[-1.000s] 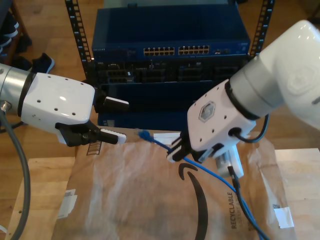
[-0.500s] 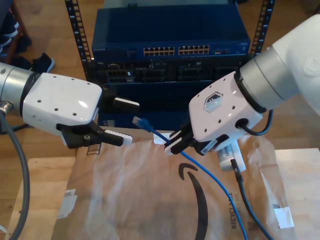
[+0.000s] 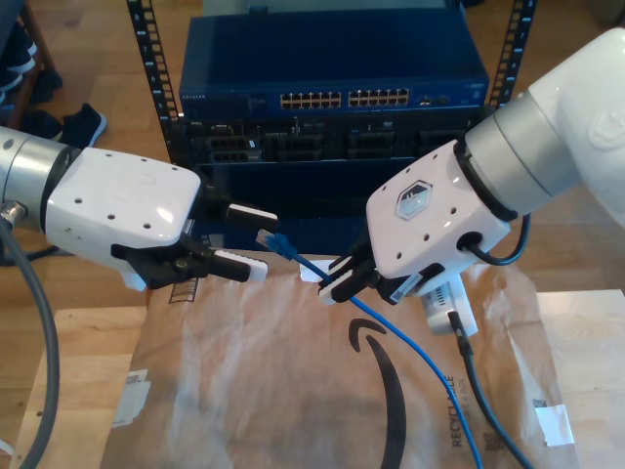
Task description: Grab the cable and plug it in
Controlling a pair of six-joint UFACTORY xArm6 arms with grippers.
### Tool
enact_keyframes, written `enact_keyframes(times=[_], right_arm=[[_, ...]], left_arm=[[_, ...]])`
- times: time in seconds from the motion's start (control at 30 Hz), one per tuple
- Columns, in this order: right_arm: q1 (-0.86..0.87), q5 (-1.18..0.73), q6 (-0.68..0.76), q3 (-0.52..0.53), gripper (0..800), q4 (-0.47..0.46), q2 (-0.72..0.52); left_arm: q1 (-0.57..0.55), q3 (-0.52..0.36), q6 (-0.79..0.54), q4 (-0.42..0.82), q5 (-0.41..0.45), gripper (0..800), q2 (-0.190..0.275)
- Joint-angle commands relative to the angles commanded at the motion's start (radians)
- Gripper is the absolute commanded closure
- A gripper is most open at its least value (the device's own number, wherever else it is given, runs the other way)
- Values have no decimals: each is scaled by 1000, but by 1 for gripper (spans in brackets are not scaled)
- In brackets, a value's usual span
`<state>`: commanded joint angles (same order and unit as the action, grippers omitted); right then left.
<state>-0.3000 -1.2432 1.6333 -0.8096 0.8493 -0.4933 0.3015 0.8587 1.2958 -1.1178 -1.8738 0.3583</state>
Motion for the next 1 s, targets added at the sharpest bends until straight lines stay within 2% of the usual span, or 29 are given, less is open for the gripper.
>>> enact_keyframes(times=[0.1,0.17,0.47,0.67,1.0], right_arm=[[0,0,0,2,798,0,0],[0,0,0,2,798,0,0],[-2,0,0,2,798,-2,-2],[-3,0,0,3,798,-2,0],[-5,0,-2,3,798,-2,2]], left_arm=[[0,2,12,0,2,356,0],[0,2,23,0,3,403,0],[0,3,41,2,9,460,-17],[0,5,49,0,9,462,-18],[0,3,48,2,14,549,-21]])
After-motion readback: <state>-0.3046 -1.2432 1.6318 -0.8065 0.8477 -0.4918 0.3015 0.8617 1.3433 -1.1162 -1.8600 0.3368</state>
